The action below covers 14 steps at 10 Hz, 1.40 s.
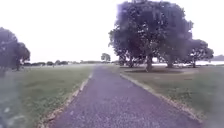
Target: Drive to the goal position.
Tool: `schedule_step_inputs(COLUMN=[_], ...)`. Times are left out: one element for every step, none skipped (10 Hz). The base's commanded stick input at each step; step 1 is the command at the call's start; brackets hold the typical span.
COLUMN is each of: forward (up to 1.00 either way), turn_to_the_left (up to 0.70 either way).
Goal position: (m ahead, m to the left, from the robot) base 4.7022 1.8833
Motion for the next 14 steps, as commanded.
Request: schedule_step_inputs(forward=[0.45, 0.45, 0.45, 0.45, 0.45, 0.45, 0.45, 0.45, 0.45, 0.45, 0.45, 0.45, 0.45, 0.45], turn_to_the_left=[0.00, 0.00, 0.00, 0.00, 0.00, 0.00, 0.00, 0.00, 0.00, 0.00, 0.00, 0.00, 0.00, 0.00])
